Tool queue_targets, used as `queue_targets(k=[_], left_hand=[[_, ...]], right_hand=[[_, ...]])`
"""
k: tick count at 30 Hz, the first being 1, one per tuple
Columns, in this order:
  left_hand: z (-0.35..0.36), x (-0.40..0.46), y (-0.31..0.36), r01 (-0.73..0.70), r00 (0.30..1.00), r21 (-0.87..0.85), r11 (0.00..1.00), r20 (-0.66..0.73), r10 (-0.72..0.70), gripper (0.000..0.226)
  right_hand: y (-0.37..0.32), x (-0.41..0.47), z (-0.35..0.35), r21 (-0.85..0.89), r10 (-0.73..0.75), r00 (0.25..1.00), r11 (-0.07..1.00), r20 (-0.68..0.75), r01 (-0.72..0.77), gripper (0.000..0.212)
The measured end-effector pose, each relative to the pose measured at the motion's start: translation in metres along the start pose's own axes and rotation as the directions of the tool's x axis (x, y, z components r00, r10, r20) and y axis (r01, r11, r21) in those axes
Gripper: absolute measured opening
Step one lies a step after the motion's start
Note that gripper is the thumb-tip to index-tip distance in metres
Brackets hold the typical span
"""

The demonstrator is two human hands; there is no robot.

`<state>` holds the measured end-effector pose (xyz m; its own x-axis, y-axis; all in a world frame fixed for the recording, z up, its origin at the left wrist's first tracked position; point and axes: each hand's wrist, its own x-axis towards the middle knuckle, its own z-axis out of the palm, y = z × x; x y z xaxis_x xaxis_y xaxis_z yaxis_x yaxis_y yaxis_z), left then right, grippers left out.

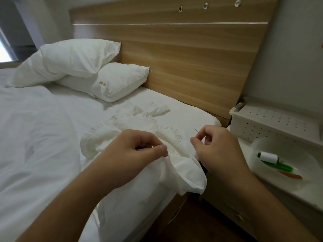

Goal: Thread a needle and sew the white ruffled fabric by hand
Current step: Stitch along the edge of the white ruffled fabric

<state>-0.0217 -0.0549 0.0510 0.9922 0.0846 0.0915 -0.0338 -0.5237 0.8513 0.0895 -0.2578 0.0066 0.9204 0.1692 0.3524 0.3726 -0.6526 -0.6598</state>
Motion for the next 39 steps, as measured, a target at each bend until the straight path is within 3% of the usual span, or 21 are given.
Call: queue_targets(k=[4,18,27,33,39], left_hand=[[-0.001,-0.001,0.003,0.011,1.0,-0.051,0.999,-0.022,-0.012,0.014],[-0.009,-0.003,0.007,0.045,0.995,-0.1,0.994,-0.088,-0.054,0.019],[-0.012,-0.002,0.005,0.076,0.992,-0.081,0.994,-0.097,-0.083,0.016],[-0.014,-0.002,0.003,0.059,0.98,0.002,0.998,-0.189,-0.058,0.036],[-0.012,0.0,0.0,-0.001,0.962,0.051,0.999,-0.273,0.014,0.034]], right_hand=[[0.01,0.004,0.006,0.022,0.136,0.989,0.99,0.062,-0.137,0.016],[0.023,0.011,-0.002,-0.104,0.368,0.927,0.927,0.068,-0.36,0.01],[0.028,0.012,-0.011,0.016,0.385,0.922,0.922,0.045,-0.386,0.016],[0.026,0.011,-0.025,-0.012,0.345,0.93,0.937,-0.127,-0.349,0.006],[0.038,0.014,-0.032,-0.061,0.332,0.933,0.937,-0.141,-0.343,0.011]])
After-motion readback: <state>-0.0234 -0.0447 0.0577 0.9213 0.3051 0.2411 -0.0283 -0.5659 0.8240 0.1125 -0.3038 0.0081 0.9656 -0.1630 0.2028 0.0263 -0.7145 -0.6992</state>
